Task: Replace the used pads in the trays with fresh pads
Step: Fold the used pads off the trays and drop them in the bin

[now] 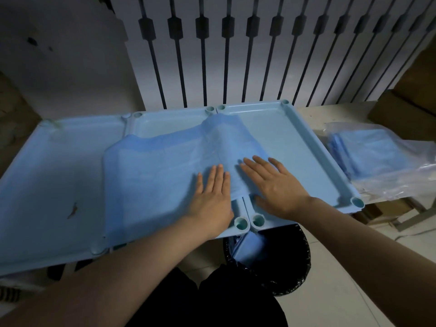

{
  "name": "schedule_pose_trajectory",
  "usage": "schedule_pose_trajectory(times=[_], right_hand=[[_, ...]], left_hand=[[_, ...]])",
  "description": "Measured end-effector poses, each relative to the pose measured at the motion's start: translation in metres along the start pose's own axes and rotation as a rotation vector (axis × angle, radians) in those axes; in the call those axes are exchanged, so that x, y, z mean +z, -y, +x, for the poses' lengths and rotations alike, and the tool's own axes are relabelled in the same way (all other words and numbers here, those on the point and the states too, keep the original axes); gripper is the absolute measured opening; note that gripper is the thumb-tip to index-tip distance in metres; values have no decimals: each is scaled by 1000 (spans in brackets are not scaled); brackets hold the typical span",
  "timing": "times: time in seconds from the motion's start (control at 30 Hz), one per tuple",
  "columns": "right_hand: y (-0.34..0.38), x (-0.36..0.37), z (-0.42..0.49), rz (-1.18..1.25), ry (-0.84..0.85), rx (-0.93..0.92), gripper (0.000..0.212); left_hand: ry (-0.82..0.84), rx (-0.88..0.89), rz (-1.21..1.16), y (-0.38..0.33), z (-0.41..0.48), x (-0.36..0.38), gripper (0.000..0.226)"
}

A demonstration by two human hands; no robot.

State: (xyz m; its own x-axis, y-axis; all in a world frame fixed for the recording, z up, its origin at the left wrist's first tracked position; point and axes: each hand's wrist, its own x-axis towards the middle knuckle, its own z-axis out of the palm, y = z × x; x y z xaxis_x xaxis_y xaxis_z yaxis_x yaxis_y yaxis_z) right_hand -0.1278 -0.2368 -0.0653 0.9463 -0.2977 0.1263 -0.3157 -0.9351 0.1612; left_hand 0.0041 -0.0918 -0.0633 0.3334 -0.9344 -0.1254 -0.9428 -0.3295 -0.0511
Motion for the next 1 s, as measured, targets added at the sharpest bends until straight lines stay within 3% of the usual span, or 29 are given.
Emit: schedule_pose_trajectory(times=[0.17, 0.27, 0.37, 0.57, 0.77, 0.9, 1.0], right_hand=[[19, 4, 9, -151, -33, -89, 58], [22, 7, 13, -169, -53, -67, 54], [23, 6, 14, -183, -111, -40, 52], [32, 6, 23, -225, -196, -20, 41], [-16, 8, -1, -311, 27, 251, 47], [-38, -2, -23, -367, 216, 421, 62], [-24, -10, -24, -174, 279, 334, 72]], left_hand=[[-44, -97, 73, -20, 13, 0, 60], [-125, -146, 40, -22, 16, 2, 71], [-83, -125, 31, -23, 16, 0, 62], [-39, -115, 64, -26, 9, -7, 64], [17, -140, 52, -18, 2, -6, 76], [25, -134, 22, -19, -3, -7, 71], [-9, -124, 3, -20, -5, -6, 70]])
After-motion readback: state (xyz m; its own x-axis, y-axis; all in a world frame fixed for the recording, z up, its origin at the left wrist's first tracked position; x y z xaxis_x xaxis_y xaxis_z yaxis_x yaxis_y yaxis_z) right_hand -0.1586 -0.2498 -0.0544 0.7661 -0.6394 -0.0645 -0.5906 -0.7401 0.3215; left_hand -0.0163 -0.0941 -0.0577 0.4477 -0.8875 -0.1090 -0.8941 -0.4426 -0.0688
